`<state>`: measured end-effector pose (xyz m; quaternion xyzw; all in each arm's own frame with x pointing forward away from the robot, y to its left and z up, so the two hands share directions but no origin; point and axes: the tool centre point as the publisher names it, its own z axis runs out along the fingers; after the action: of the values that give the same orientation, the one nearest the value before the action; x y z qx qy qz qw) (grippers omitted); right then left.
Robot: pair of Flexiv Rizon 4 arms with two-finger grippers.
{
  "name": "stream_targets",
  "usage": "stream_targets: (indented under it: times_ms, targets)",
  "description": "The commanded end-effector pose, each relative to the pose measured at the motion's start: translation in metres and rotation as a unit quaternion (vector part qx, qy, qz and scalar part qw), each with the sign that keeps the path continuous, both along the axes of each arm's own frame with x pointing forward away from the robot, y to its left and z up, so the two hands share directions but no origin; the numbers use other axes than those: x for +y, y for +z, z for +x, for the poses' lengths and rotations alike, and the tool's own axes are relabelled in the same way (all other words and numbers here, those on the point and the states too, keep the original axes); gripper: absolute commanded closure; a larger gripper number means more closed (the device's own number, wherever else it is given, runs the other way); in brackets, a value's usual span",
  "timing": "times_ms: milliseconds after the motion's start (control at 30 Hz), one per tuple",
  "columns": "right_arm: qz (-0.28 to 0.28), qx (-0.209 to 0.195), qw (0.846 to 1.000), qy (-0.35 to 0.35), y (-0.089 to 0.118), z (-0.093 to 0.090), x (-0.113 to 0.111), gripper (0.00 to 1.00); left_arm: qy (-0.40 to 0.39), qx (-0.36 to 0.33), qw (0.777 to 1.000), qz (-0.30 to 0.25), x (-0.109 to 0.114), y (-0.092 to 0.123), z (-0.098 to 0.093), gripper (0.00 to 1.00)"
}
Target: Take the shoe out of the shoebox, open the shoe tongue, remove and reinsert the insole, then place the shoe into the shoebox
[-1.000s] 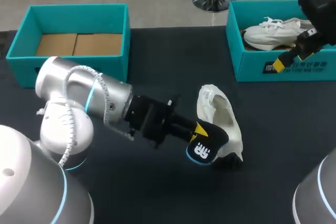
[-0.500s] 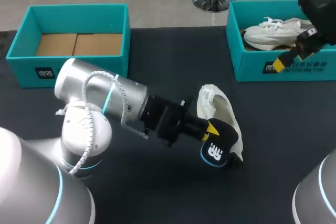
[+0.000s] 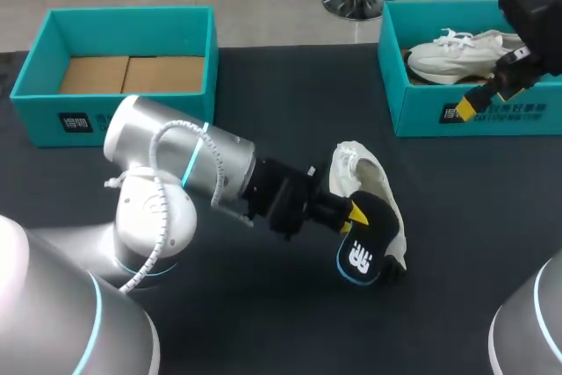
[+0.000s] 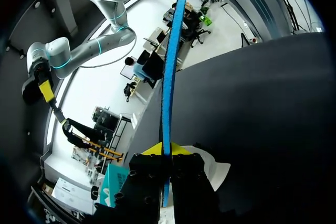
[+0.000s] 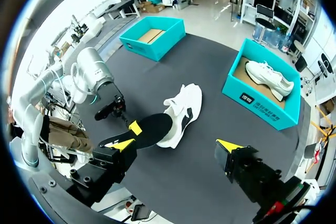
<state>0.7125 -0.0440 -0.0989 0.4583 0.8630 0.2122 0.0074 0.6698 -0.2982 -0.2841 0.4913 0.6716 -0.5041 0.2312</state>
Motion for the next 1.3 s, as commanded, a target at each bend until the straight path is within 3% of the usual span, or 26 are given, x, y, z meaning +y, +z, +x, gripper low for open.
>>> stream_targets:
  times_ms: [33, 500, 967, 1300]
  targets:
    - [-0.002, 0.003, 1.000, 0.000, 0.000, 0.003, 0.001, 0.00, 0.001, 0.000, 1.000, 0.005, -0.001, -0.002, 0.004, 1.00]
    - [-0.002, 0.003, 1.000, 0.000, 0.000, 0.003, 0.001, 0.00, 0.008, 0.002, 1.000, 0.015, 0.001, -0.011, 0.007, 1.00]
    - [-0.002, 0.003, 1.000, 0.000, 0.000, 0.003, 0.001, 0.00, 0.013, -0.001, 1.000, 0.008, 0.014, -0.001, -0.004, 1.00]
    - [-0.002, 0.003, 1.000, 0.000, 0.000, 0.003, 0.001, 0.00, 0.013, 0.004, 1.000, 0.014, -0.009, -0.014, -0.005, 1.00]
